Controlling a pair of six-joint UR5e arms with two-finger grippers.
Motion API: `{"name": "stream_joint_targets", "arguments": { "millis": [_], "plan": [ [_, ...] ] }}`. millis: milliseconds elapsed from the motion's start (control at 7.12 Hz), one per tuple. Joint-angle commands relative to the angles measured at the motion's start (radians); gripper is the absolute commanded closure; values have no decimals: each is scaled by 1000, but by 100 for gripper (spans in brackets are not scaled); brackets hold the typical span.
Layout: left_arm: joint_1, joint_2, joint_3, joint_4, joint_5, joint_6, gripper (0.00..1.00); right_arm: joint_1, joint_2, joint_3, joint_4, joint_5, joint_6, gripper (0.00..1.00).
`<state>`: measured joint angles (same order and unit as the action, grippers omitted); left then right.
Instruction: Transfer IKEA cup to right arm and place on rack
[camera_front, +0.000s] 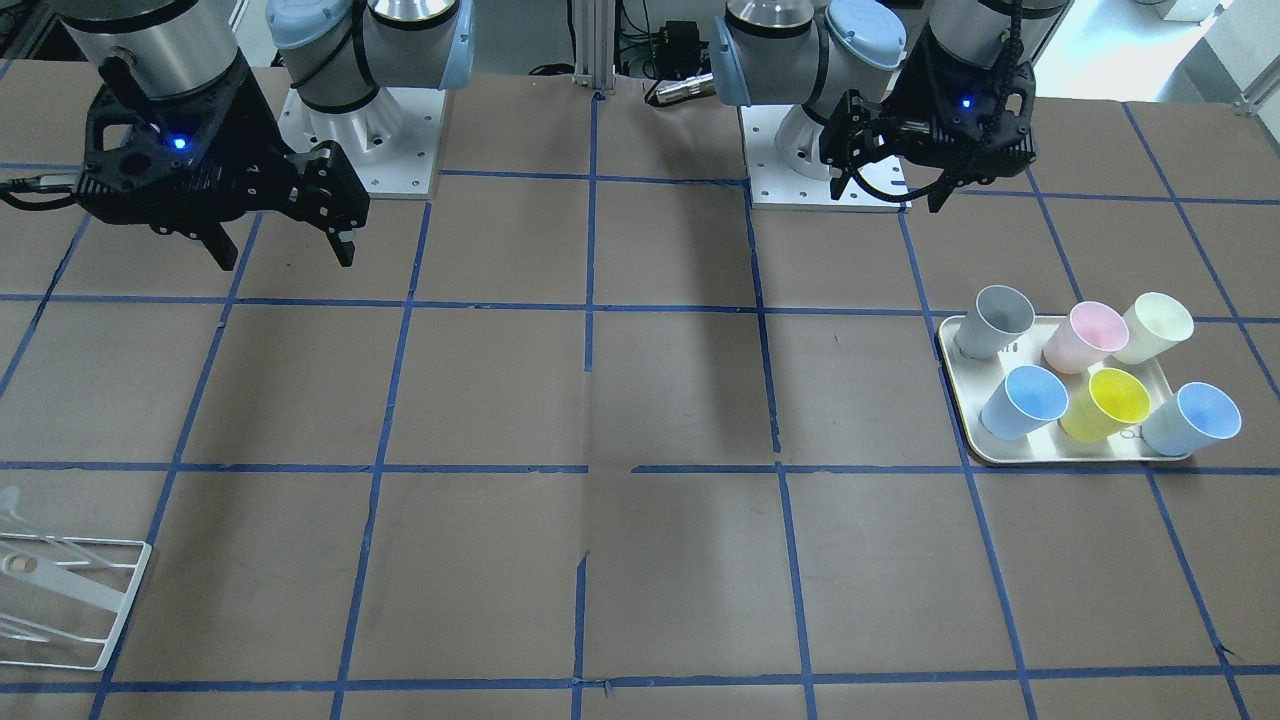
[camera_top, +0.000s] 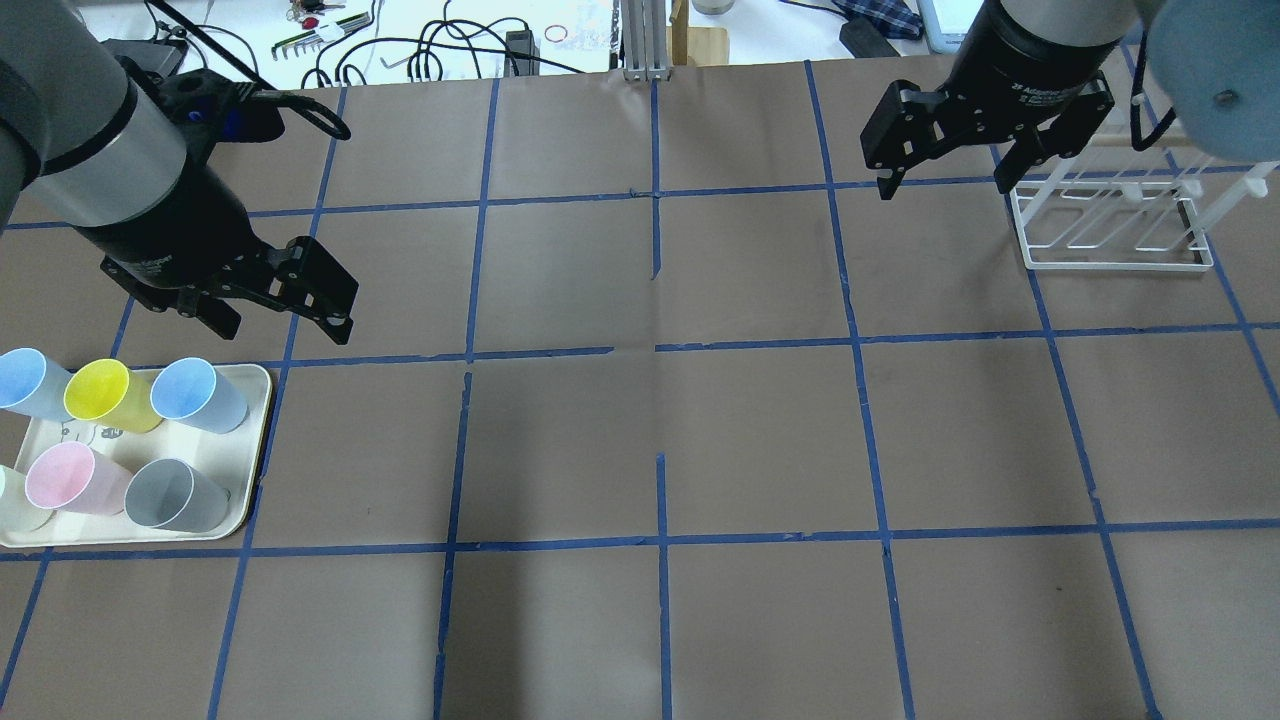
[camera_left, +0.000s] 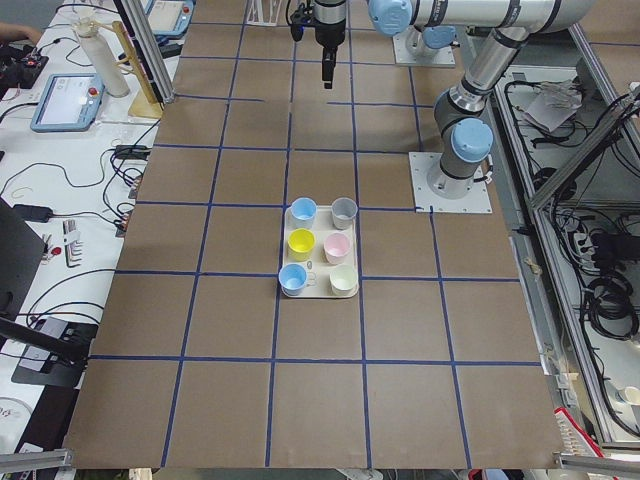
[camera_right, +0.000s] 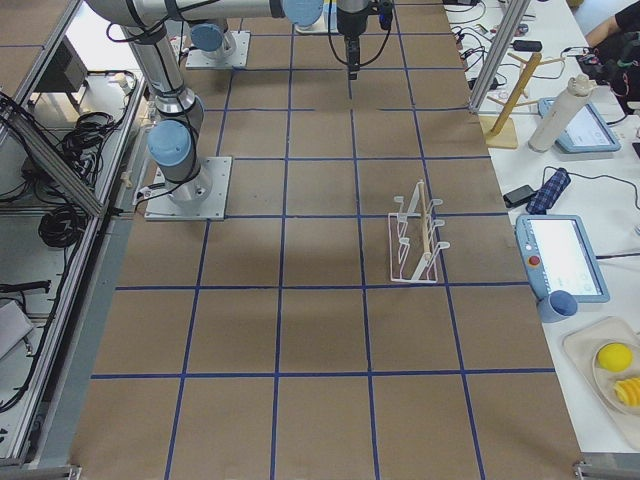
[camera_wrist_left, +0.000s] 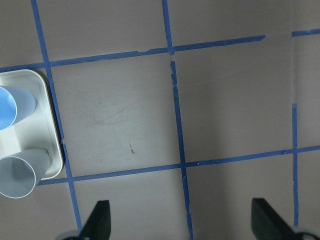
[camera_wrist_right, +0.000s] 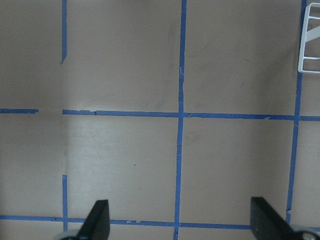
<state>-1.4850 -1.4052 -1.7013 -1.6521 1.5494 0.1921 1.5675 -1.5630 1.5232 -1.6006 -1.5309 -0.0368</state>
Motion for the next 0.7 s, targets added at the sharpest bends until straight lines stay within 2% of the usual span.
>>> {"name": "stream_joint_targets", "arguments": {
  "millis": [0, 561],
  "plan": [
    [-1, 9, -9, 0, 1, 7, 0, -1, 0, 0, 1, 0, 0, 0],
    [-1, 15, -8, -1, 8, 16, 0, -1, 0, 0, 1, 0, 0, 0]
  ]
}}
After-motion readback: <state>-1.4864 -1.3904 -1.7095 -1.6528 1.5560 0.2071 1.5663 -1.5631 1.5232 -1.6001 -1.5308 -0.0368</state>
